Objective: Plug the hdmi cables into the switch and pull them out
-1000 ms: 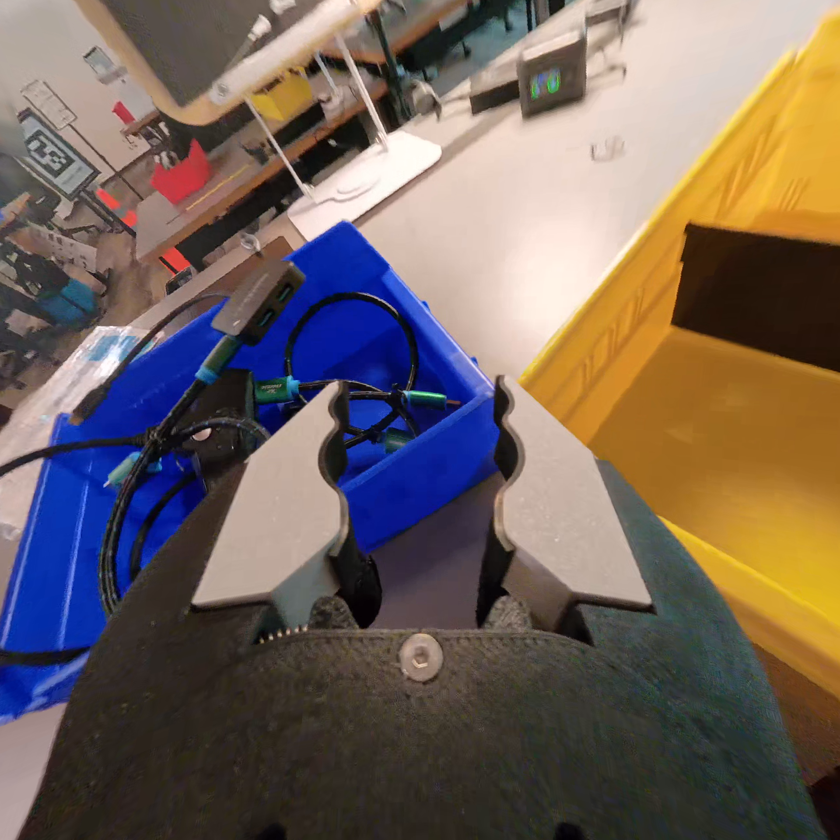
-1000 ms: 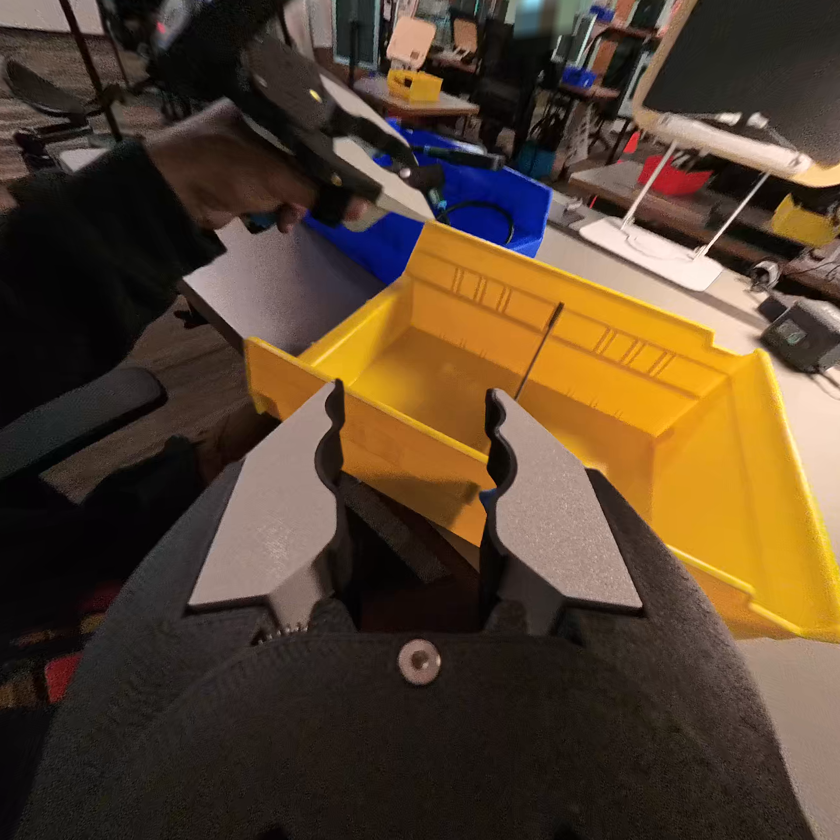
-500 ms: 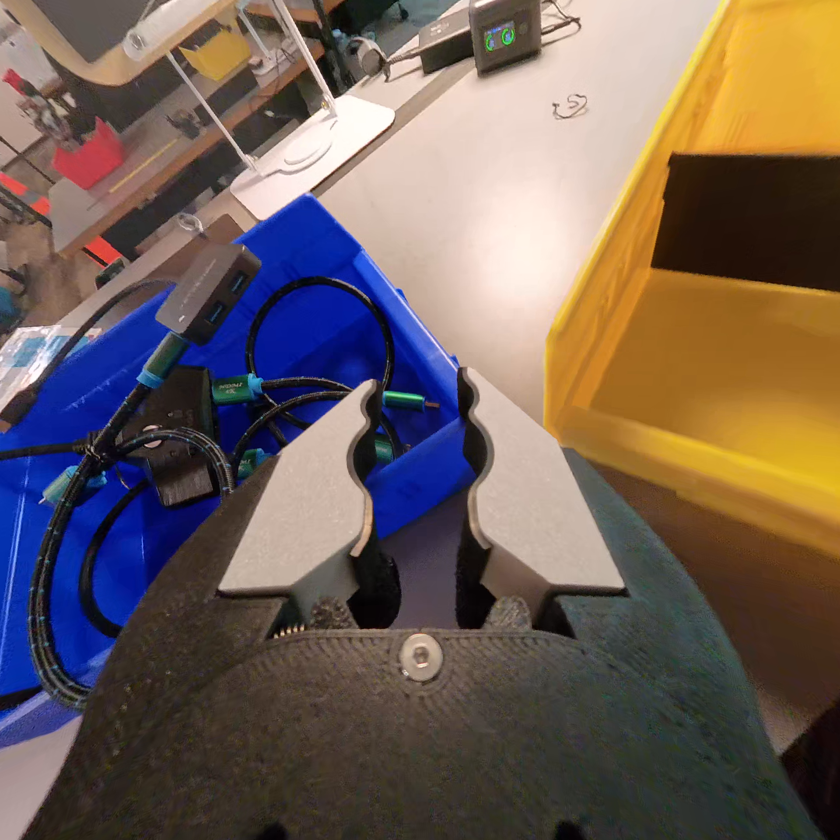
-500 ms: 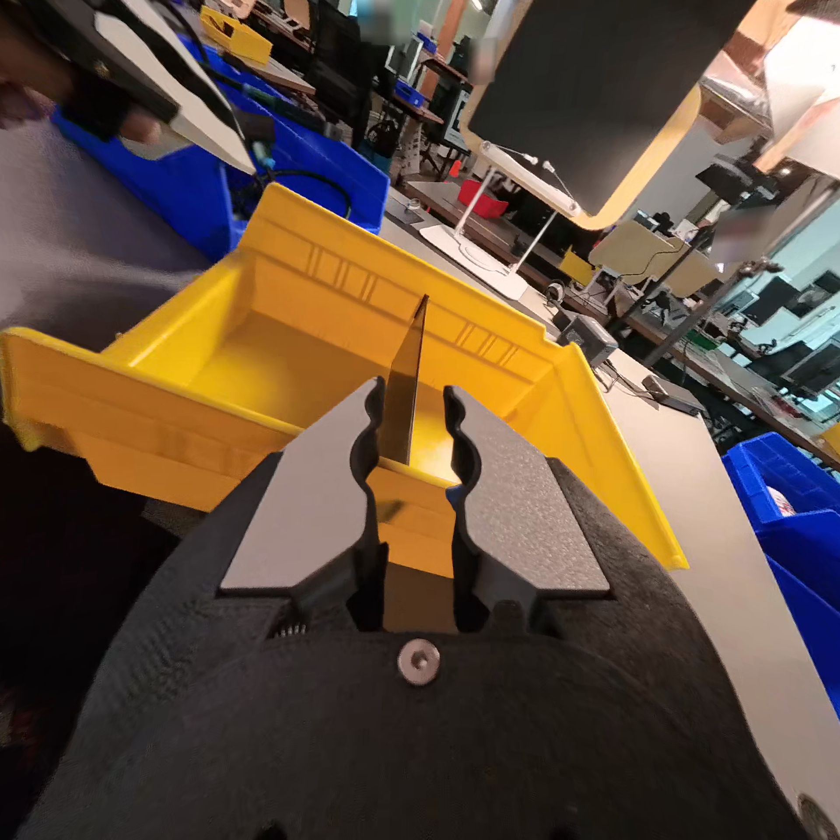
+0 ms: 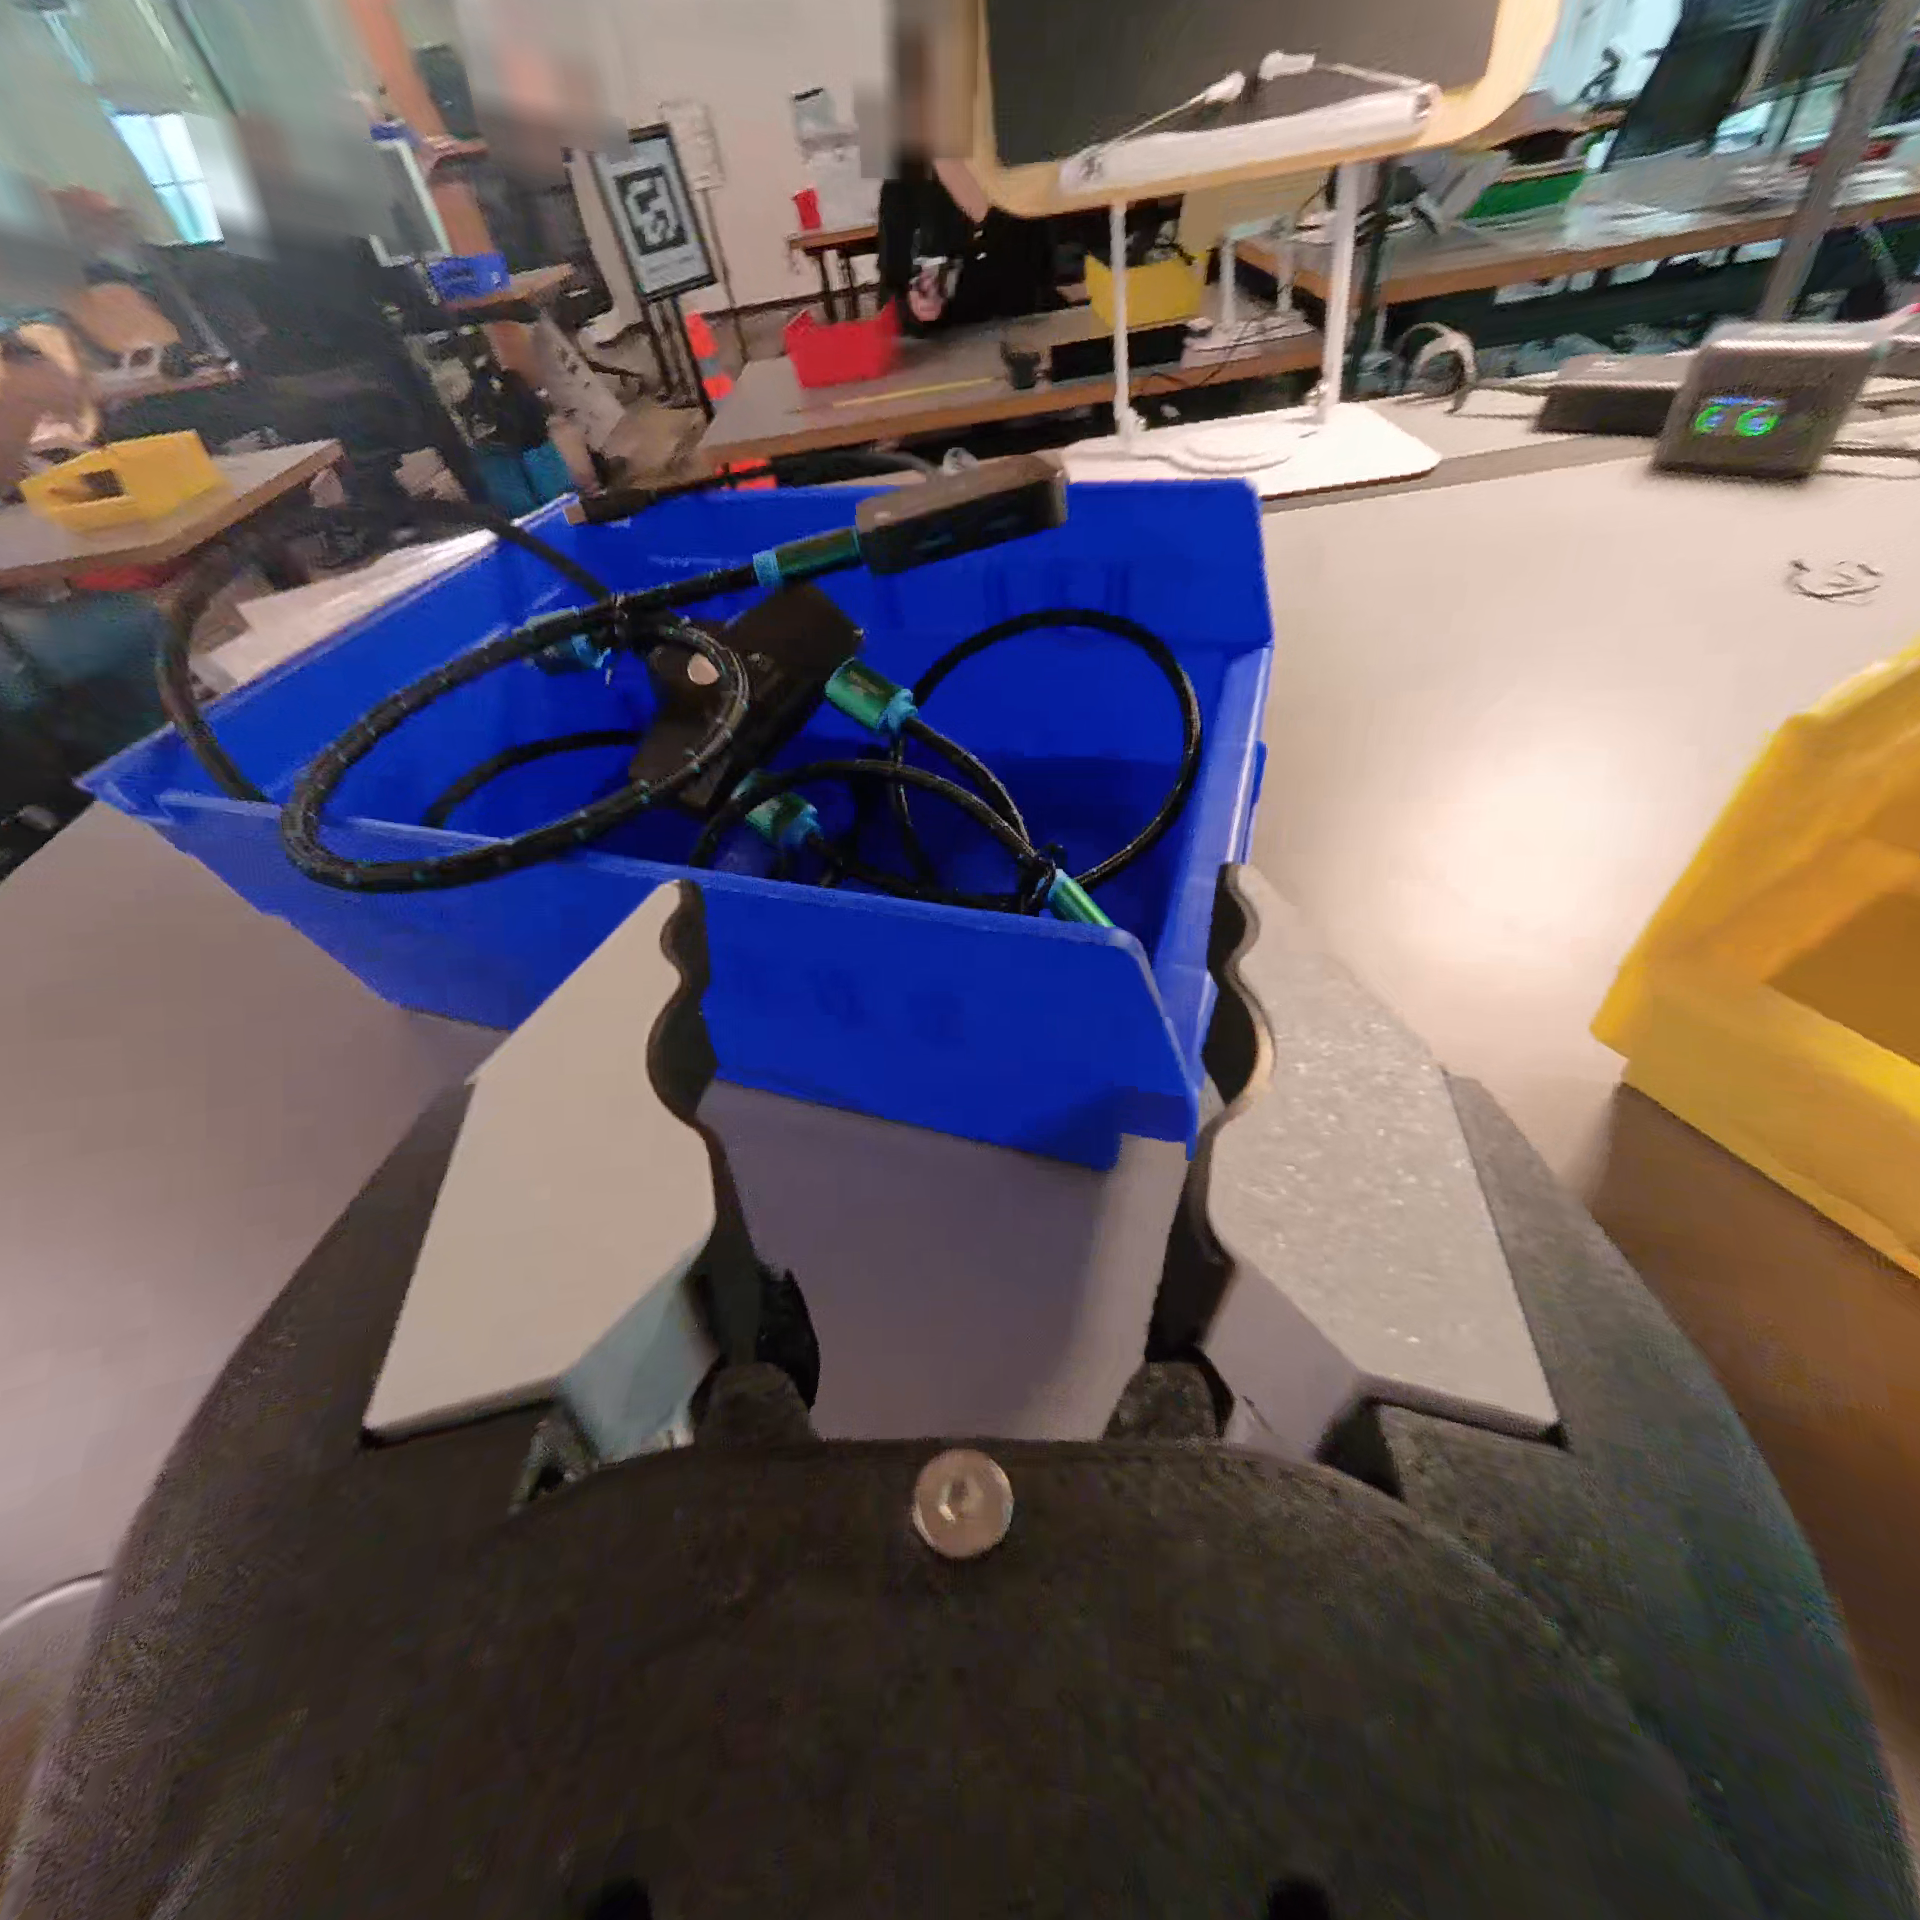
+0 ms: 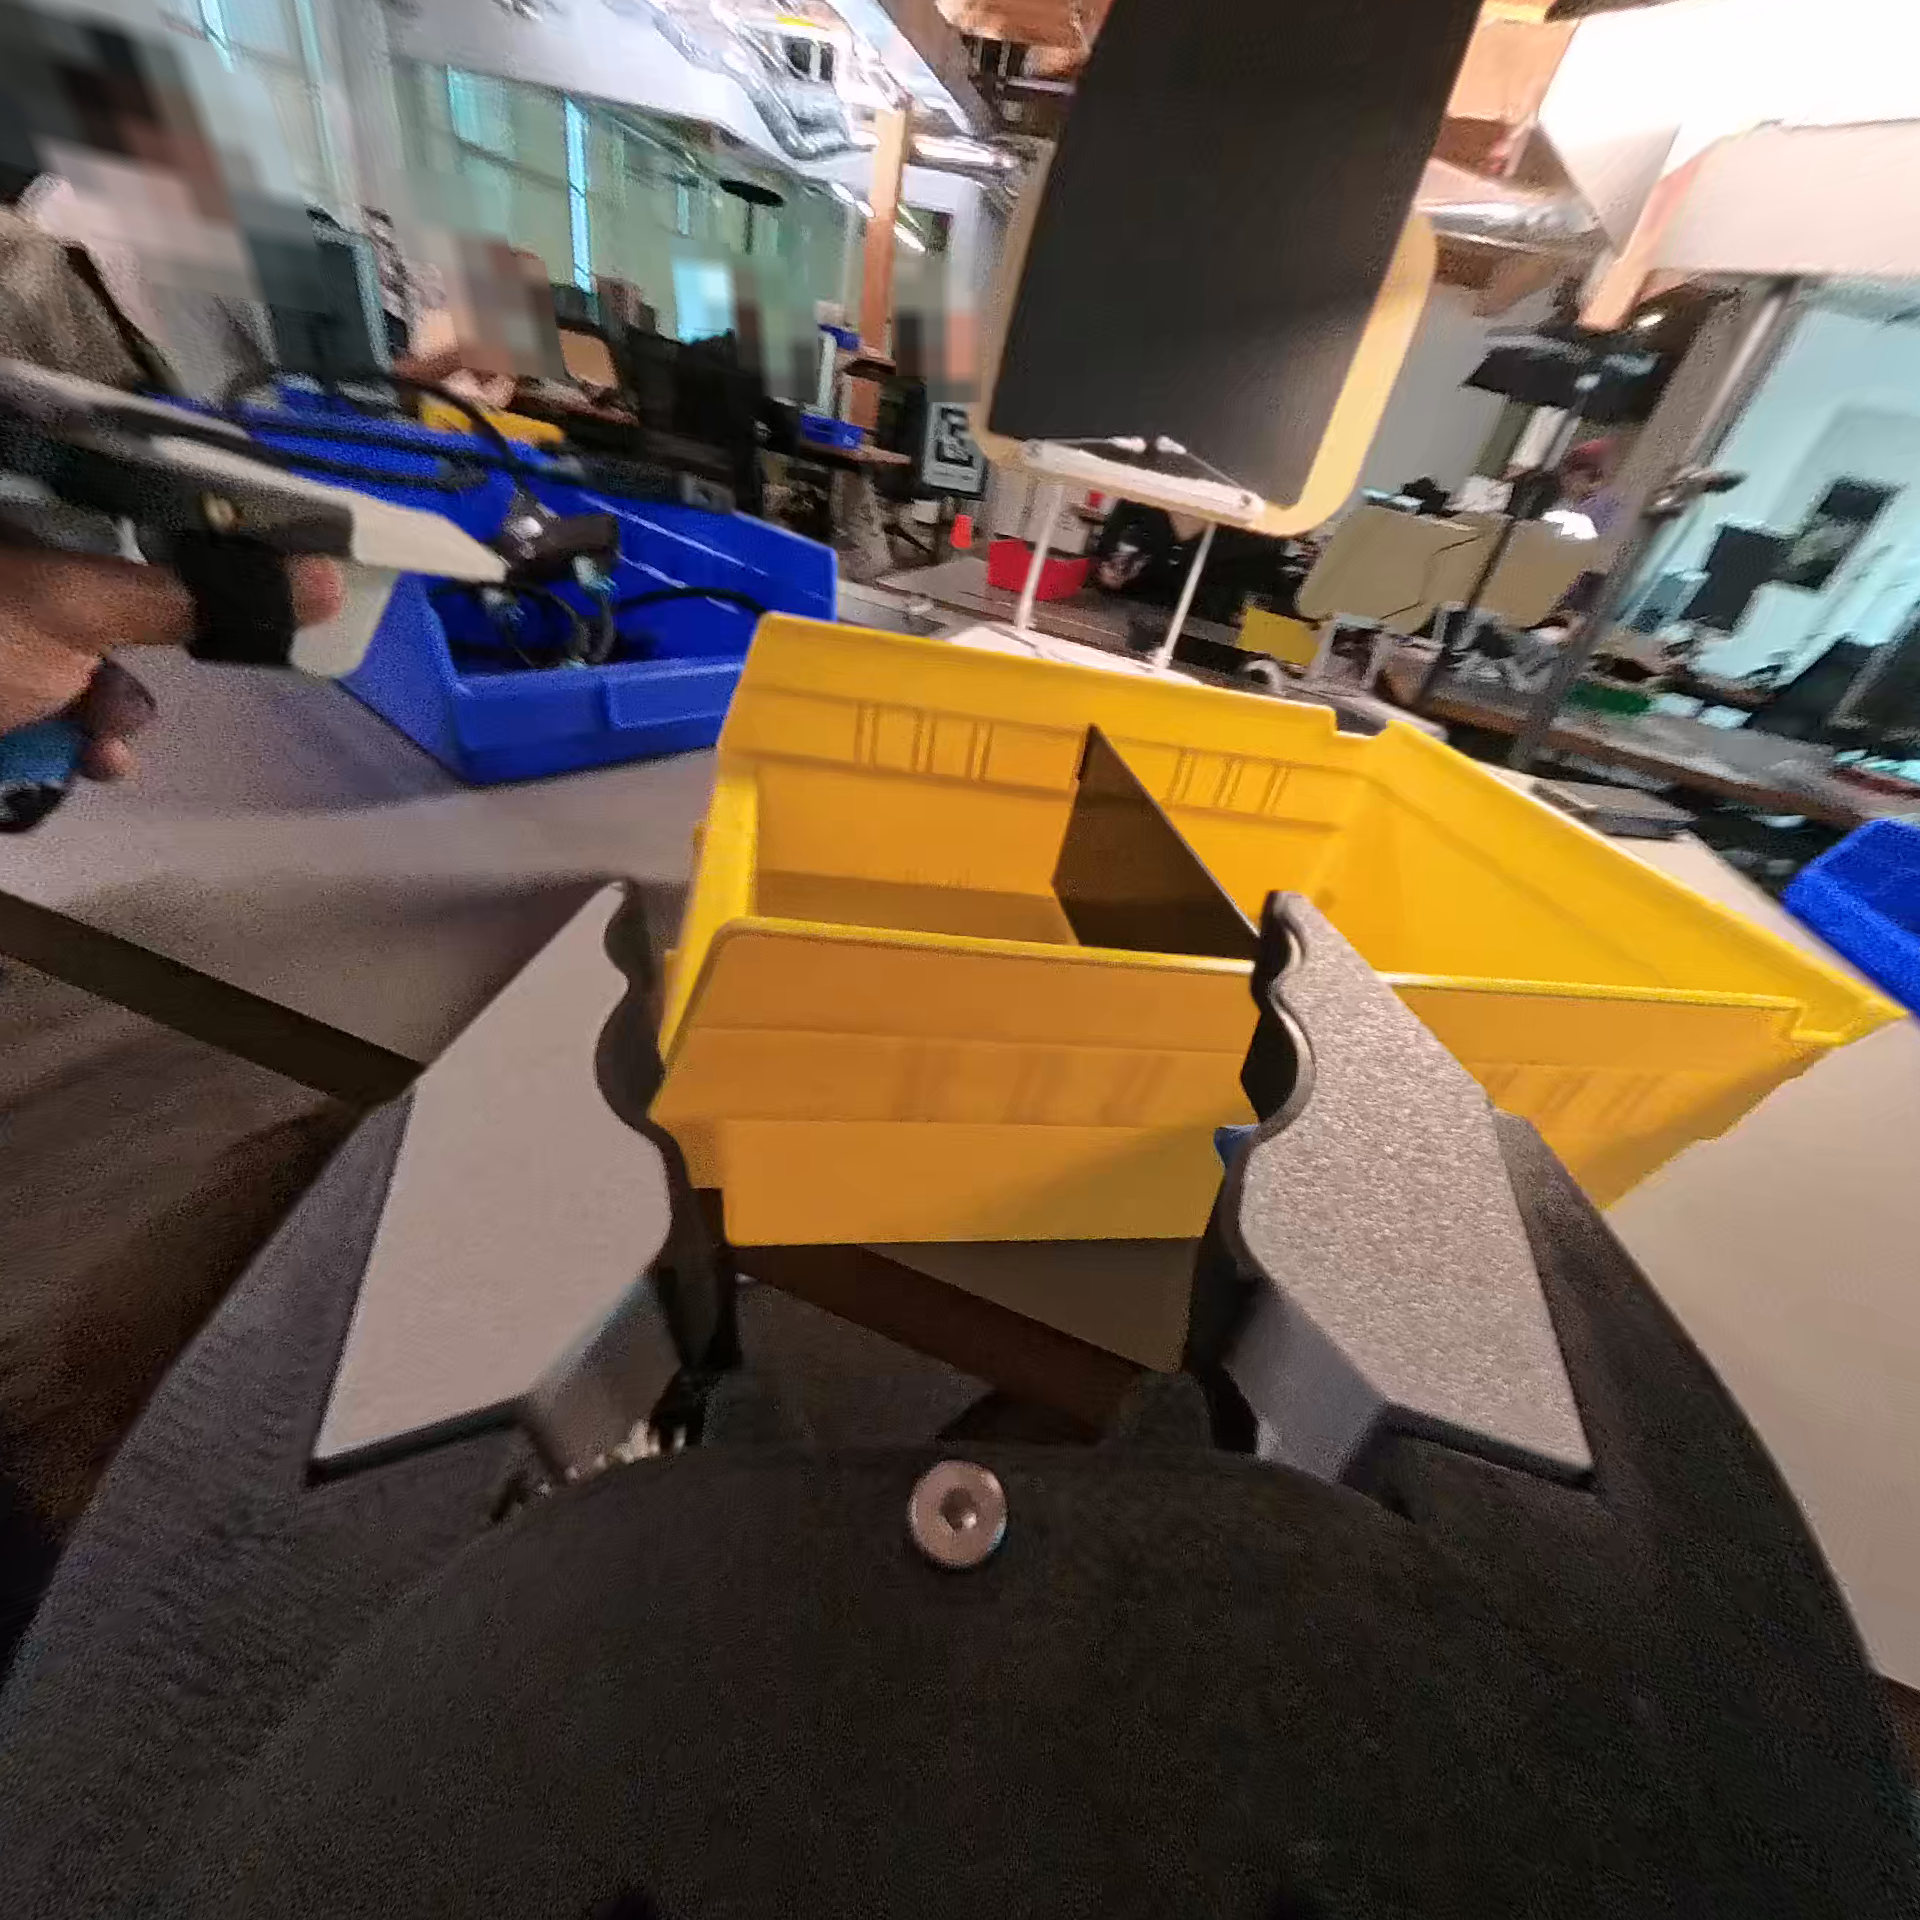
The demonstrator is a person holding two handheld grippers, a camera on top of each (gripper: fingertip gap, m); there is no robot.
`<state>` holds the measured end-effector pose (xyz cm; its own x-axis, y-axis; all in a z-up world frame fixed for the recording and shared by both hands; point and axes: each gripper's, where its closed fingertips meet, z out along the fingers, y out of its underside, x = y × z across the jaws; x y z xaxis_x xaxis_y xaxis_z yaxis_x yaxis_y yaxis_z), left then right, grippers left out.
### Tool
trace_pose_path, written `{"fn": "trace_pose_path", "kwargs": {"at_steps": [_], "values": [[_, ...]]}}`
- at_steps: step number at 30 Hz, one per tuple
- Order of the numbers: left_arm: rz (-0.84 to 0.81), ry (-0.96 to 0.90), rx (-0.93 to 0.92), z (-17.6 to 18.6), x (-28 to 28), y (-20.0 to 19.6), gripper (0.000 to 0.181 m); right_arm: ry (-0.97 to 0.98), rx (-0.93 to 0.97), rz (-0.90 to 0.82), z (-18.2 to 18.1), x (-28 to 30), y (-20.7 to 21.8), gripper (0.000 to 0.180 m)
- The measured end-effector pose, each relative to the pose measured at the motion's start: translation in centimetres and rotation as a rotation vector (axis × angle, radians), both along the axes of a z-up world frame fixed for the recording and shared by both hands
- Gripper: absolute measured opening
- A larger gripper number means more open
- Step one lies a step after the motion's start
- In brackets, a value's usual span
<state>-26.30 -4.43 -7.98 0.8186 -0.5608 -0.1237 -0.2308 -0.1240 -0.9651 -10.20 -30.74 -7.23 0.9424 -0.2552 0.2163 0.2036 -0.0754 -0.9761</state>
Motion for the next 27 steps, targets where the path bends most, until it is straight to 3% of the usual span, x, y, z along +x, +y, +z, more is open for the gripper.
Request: {"fn": "trace_pose_path", "kwargs": {"at_steps": [3,7,14,17,19,22,24,25,27], "values": [[0.106,0.034,0.039,-0.2,-0.1,1.4,0.097,-0.005,-0.019,-0.060,-0.6,1.1,0.6,0.119],[0.109,0.043,0.019,-0.7,-1.6,1.8,0.099,0.014,-0.036,-0.117,-0.7,4.1,-0.6,0.116],[0.324,-0.007,0.004,-0.1,-12.9,2.3,0.087,-0.011,-0.027,-0.332,1.3,13.0,-6.6,0.098],[0.223,-0.023,0.050,2.0,-11.1,0.5,0.082,-0.061,-0.003,-0.283,3.2,11.2,-5.9,0.092],[0.157,0.083,0.012,0.9,-8.6,-0.1,0.083,-0.108,-0.068,-0.273,2.4,10.2,-4.7,0.093],[0.238,0.142,0.017,-0.5,-9.5,1.3,0.082,-0.123,-0.095,-0.371,1.6,13.2,-5.5,0.091],[0.281,0.110,0.074,-0.1,-11.6,2.1,0.058,-0.119,-0.107,-0.450,1.0,16.7,-7.0,0.088],[0.319,0.093,0.083,0.2,-13.0,2.6,0.055,-0.100,-0.112,-0.467,0.6,18.3,-7.7,0.091],[0.398,0.097,-0.018,-1.1,-16.1,3.8,0.070,-0.053,-0.113,-0.512,0.1,20.9,-8.9,0.087]]}}
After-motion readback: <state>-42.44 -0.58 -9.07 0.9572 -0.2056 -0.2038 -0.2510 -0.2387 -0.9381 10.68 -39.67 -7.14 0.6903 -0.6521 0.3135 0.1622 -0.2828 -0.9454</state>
